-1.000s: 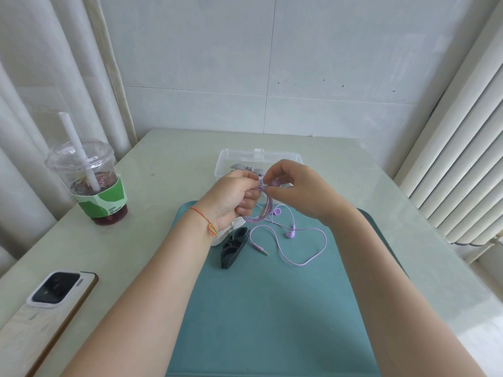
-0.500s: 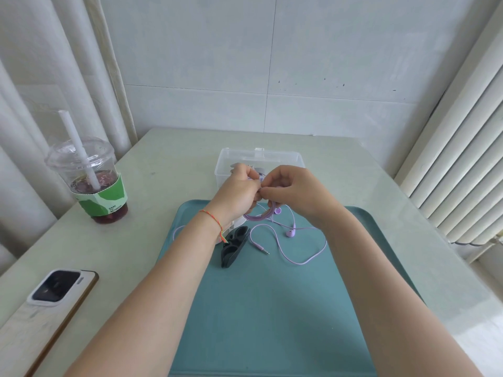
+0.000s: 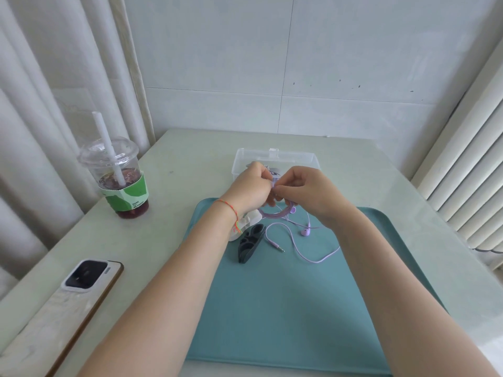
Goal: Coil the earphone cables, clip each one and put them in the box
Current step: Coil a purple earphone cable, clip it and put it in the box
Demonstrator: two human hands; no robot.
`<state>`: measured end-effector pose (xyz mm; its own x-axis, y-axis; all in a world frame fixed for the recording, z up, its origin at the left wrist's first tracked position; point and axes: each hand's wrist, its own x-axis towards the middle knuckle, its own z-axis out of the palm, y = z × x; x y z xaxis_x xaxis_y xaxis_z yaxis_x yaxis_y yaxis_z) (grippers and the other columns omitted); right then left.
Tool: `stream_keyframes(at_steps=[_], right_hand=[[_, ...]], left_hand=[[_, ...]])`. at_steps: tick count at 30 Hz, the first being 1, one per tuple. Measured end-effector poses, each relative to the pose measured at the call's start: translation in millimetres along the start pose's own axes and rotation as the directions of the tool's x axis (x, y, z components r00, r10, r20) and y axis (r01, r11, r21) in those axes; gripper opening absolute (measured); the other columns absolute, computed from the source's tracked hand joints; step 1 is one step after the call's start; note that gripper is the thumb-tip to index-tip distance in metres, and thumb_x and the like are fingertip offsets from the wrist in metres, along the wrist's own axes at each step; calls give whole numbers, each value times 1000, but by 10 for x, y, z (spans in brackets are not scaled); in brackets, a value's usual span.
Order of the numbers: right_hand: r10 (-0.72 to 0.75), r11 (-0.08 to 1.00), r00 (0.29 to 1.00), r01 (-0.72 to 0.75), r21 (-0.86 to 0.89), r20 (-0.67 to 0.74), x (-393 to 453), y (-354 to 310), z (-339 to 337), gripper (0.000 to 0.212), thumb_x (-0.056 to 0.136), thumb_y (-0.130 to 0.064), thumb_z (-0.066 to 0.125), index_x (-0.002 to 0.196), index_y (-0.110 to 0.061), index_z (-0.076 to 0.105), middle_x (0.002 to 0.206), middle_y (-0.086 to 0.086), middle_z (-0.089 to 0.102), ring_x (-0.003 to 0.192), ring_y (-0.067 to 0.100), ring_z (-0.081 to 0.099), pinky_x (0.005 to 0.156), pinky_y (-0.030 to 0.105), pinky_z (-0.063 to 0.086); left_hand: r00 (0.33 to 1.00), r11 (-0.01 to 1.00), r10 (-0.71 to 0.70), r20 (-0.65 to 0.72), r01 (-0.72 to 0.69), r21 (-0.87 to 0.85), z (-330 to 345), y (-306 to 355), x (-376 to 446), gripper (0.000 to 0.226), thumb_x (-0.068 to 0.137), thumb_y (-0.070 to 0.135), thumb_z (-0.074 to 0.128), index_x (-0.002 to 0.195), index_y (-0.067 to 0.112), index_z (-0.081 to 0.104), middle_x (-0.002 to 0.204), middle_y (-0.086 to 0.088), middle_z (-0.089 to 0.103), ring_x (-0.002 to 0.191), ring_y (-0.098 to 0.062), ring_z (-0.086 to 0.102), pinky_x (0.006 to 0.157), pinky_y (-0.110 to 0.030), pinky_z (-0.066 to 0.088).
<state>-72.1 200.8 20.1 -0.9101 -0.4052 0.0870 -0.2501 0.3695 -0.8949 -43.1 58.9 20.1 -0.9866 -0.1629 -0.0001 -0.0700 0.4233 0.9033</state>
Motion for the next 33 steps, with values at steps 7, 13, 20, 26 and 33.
stream_keyframes(at_steps=[7, 13, 20, 26, 33], right_hand=[[-34, 989, 991, 14, -146, -130, 75, -68, 21, 4, 80, -6, 64, 79, -10, 64, 76, 7, 71, 60, 17, 57, 55, 27, 49], [-8, 991, 987, -13, -130, -158, 109, 34, 93, 4, 81, -8, 64, 80, -11, 63, 81, 11, 71, 64, 18, 57, 63, 36, 53], [-5, 976, 989, 38, 215, -150, 42, -107, -153, 10, 84, 2, 65, 78, -7, 62, 71, 12, 68, 63, 20, 57, 66, 33, 46], [-39, 865, 998, 11, 502, 45, -36, -185, -369, 14, 90, 3, 57, 78, -5, 59, 71, 10, 63, 55, 12, 56, 59, 22, 48], [-18, 903, 995, -25, 429, 96, -38, -134, -394, 12, 89, 4, 58, 80, -4, 58, 68, 8, 65, 57, 13, 60, 59, 23, 51]], left_hand=[[993, 802, -29, 116, -46, 596, -223, -239, 7, 17, 88, 13, 49, 83, 22, 62, 109, -3, 70, 92, -23, 64, 80, -29, 47], [985, 662, -96, 141, -43, 748, -206, -411, 28, 11, 81, 22, 66, 90, 17, 63, 94, -10, 63, 82, -27, 54, 71, -27, 43], [1000, 963, 4, -15, 0, 268, -312, -379, 83, 18, 73, 16, 77, 80, 3, 67, 74, -2, 56, 69, -19, 48, 64, -28, 38], [962, 940, 119, 244, -30, -340, -273, -194, -53, 13, 91, 3, 63, 100, 8, 54, 92, -10, 67, 71, -29, 68, 48, -28, 49], [977, 980, 71, 200, -30, -198, -211, -198, -22, 43, 87, 2, 66, 124, 12, 46, 77, -4, 69, 55, -20, 57, 45, -24, 31]])
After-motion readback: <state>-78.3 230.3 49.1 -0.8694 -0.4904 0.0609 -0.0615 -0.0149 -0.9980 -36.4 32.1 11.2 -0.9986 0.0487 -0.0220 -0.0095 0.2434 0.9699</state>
